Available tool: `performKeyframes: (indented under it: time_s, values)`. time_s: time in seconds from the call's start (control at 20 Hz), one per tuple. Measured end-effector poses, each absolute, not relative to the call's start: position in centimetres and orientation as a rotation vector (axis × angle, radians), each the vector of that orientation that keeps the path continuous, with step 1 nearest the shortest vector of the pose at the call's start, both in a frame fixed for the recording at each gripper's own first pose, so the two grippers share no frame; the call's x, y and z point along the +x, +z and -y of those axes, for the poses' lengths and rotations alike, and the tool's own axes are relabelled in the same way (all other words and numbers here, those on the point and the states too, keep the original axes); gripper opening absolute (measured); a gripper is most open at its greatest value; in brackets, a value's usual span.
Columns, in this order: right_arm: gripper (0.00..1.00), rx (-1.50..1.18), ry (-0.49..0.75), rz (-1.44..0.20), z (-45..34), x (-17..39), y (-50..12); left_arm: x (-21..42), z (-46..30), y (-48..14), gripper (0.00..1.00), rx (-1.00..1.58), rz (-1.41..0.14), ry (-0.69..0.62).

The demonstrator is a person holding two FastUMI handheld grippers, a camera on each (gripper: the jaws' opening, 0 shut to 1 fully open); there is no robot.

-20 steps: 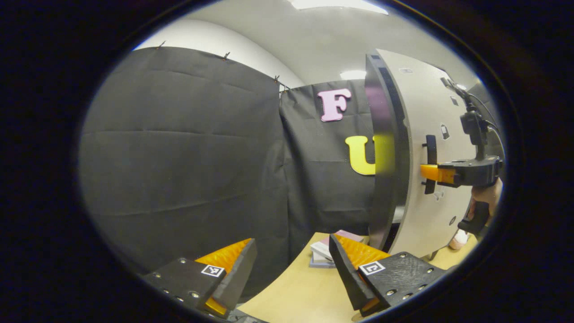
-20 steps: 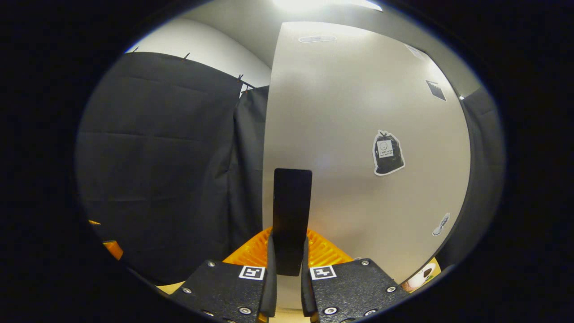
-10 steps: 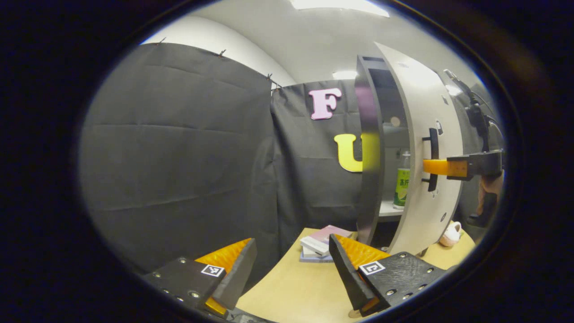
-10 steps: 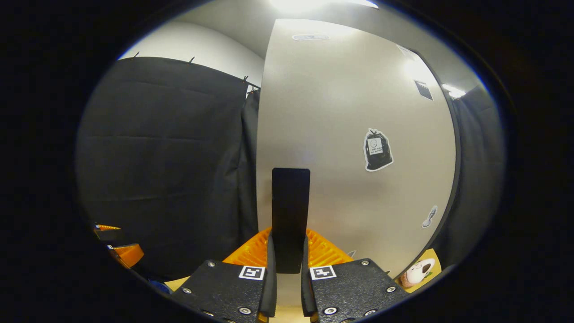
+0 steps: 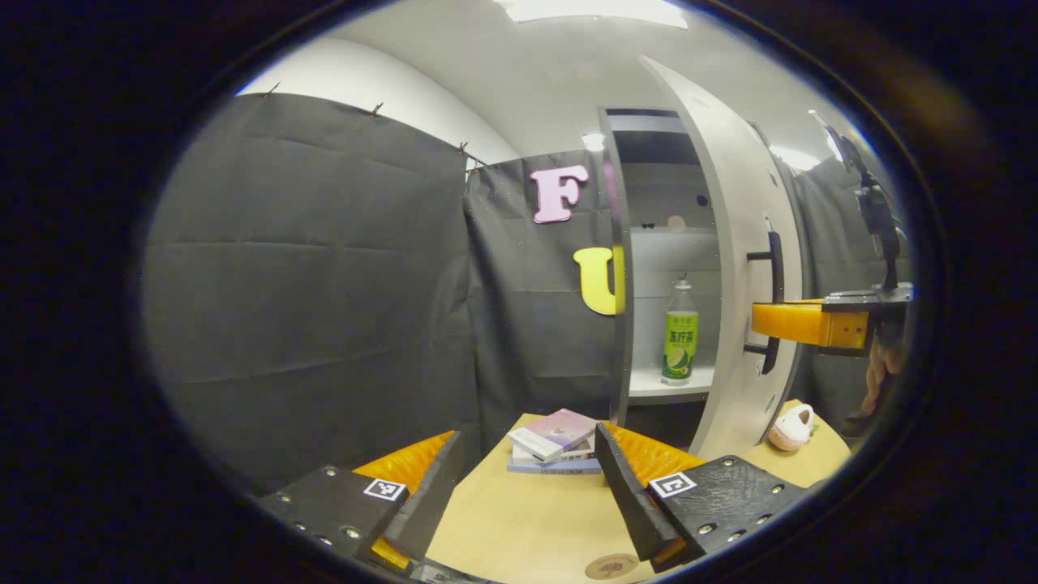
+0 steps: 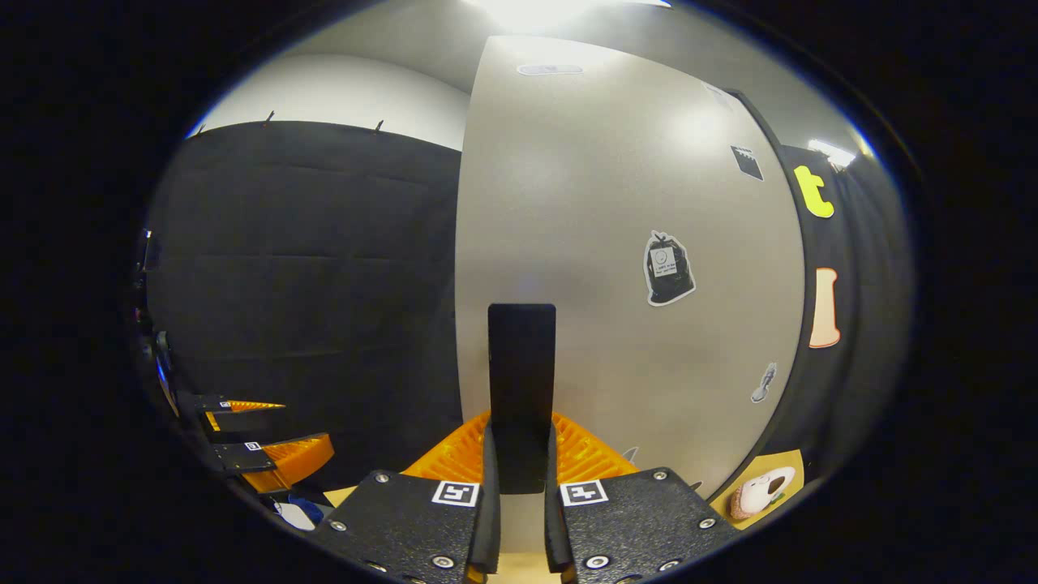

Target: Open the cabinet door with the right hand, grasp the bottle in the cabinet with the left hand and place it on the coaster, then close the cabinet door with the right hand.

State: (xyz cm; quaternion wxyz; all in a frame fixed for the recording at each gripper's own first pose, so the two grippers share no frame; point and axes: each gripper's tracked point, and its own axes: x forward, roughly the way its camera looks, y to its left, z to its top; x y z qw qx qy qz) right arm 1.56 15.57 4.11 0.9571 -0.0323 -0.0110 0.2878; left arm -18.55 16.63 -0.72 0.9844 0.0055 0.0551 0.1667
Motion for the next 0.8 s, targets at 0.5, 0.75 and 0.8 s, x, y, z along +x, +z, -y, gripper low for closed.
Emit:
performKeyframes:
  time_s: [0.5, 0.75, 0.8]
  values:
    - [0.22, -0.062, 0.709, -0.012, -12.0, -1.1, 4.4, -18.8, -7.6, 0.0, 1.00, 0.002, -0.135, 0.307]
    - [0.22, -0.070, 0.647, -0.011, -10.2, -1.6, 4.7, -18.4, -3.6, 2.1, 0.92, 0.037, -0.086, 0.271]
    - [0.22, -0.066, 0.626, -0.014, -10.0, -1.5, 4.6, -17.8, -2.6, 2.2, 0.93, 0.036, -0.086, 0.254]
